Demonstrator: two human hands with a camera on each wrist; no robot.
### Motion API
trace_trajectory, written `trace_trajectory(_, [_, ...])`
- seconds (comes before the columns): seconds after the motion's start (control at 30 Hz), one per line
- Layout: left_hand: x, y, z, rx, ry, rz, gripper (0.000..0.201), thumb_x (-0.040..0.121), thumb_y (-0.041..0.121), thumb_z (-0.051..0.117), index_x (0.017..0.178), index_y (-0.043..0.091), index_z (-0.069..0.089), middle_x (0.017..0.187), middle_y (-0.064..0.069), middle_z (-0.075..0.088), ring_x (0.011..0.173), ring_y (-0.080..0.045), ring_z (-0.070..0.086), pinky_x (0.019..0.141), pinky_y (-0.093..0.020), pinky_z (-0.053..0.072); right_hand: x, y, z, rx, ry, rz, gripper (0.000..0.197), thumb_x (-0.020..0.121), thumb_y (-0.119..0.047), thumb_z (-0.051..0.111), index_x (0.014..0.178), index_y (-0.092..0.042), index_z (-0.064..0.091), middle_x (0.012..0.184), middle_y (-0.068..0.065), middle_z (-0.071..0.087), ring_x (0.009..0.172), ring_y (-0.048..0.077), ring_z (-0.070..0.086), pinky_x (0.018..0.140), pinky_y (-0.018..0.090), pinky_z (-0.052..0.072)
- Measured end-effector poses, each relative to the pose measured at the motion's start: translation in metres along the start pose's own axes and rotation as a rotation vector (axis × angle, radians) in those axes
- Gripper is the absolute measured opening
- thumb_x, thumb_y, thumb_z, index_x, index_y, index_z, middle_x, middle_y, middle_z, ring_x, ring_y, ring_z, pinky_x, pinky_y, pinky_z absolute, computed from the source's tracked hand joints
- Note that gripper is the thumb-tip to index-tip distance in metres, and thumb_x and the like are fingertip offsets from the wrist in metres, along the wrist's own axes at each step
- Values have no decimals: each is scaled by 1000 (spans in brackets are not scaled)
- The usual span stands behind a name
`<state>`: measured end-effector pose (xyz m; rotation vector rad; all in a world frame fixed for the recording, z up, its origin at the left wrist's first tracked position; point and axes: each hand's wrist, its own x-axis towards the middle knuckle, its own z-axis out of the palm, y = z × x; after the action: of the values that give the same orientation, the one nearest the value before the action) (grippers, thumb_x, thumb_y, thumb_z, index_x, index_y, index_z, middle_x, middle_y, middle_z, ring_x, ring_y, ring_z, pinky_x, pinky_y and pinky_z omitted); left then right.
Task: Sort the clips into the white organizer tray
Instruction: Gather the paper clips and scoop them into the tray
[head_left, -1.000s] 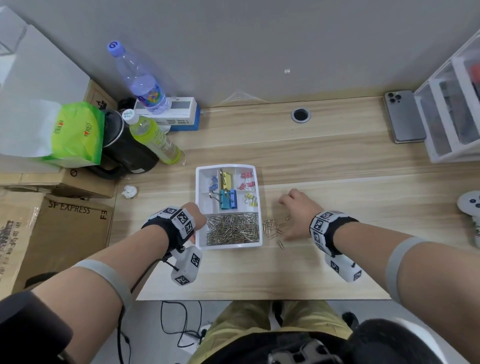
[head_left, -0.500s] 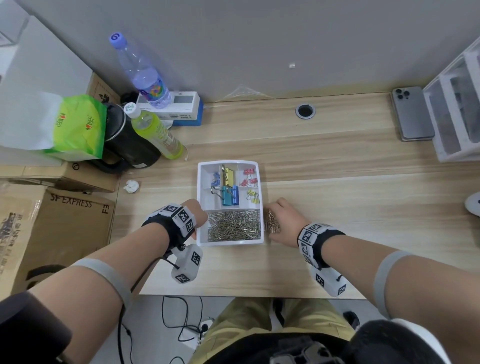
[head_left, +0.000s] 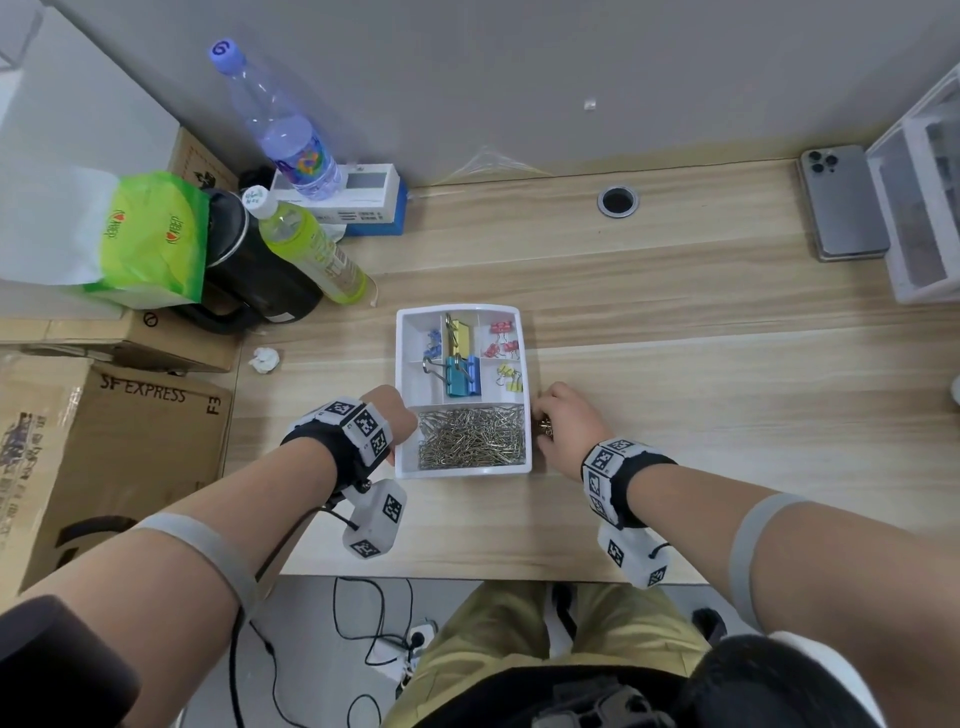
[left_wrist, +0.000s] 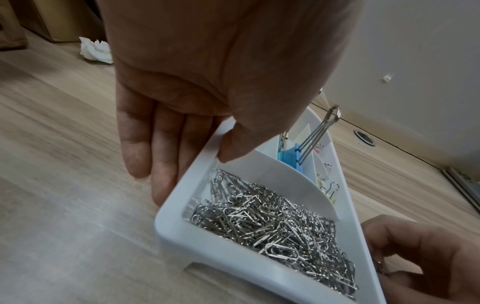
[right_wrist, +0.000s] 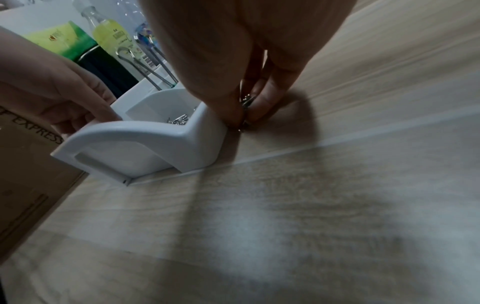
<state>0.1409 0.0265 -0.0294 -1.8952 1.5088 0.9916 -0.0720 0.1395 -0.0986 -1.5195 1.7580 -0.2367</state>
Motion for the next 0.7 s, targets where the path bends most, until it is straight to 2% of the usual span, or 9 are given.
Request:
trace_trajectory(0.03, [1, 0, 0, 6, 20, 14, 28, 94, 5, 45, 66, 5, 47, 96, -25, 71, 96, -38, 70, 61, -35, 55, 0, -1, 0, 7, 11, 5, 15, 81, -4, 62, 94, -11, 62, 100, -1, 46, 90, 20, 49, 82, 31, 45])
trace_trajectory(0.1, [2, 0, 1, 11, 48, 39, 29, 93, 6, 48, 64, 7, 47, 103, -23, 70, 93, -35, 71, 70, -37, 58, 0, -4, 1, 23, 39, 21, 14, 79, 1, 58, 88, -8, 64, 97, 2, 51, 89, 23, 51, 75, 29, 41])
trace_trajectory(0.2, [3, -1, 2, 25, 48, 46, 29, 93, 7, 48, 64, 7, 48, 101, -23, 71, 91, -34, 72, 67, -36, 58, 0, -6, 2, 47, 66, 39, 16, 78, 4, 55, 83, -5, 67, 92, 5, 54, 85, 25, 53, 68, 26, 33])
trace_trajectory(0.3, [2, -2, 2, 38, 47, 58, 29, 93, 6, 49, 64, 6, 48, 99, -22, 71, 91, -34, 72, 58, -31, 55, 2, -8, -1, 66, 76, 52, 20, 78, 5, 55, 82, -4, 72, 96, 9, 62, 87, 27, 58, 67, 24, 34])
trace_trajectory(0.4, [2, -2, 1, 56, 48, 51, 29, 92, 6, 49, 63, 6, 48, 87, -20, 70, 90, -34, 72, 56, -30, 54, 3, -9, -5, 90, 72, 90, 23, 79, 6, 54, 83, -6, 74, 95, 6, 66, 84, 22, 58, 70, 23, 39])
trace_trajectory(0.5, [3, -1, 1, 62, 49, 34, 29, 92, 6, 49, 63, 6, 48, 65, -10, 58, 75, -30, 69, 55, -30, 54, 2, -7, -3, 144, 73, 137, 24, 80, 4, 54, 83, -9, 74, 88, 2, 68, 77, 16, 57, 70, 24, 46])
trace_trajectory(0.6, [2, -1, 1, 67, 55, 34, 29, 92, 6, 49, 63, 7, 48, 62, -8, 55, 68, -28, 62, 51, -28, 51, 1, -5, -3, 193, 73, 176, 23, 81, 1, 55, 78, -14, 73, 75, -6, 64, 71, 14, 60, 66, 21, 48])
trace_trajectory(0.7, [1, -1, 1, 83, 60, 42, 29, 92, 7, 49, 63, 7, 48, 63, -8, 55, 69, -28, 61, 51, -28, 50, -1, -2, -9, 218, 90, 183, 25, 80, -1, 58, 69, -22, 69, 70, -10, 63, 68, 12, 62, 57, 11, 43])
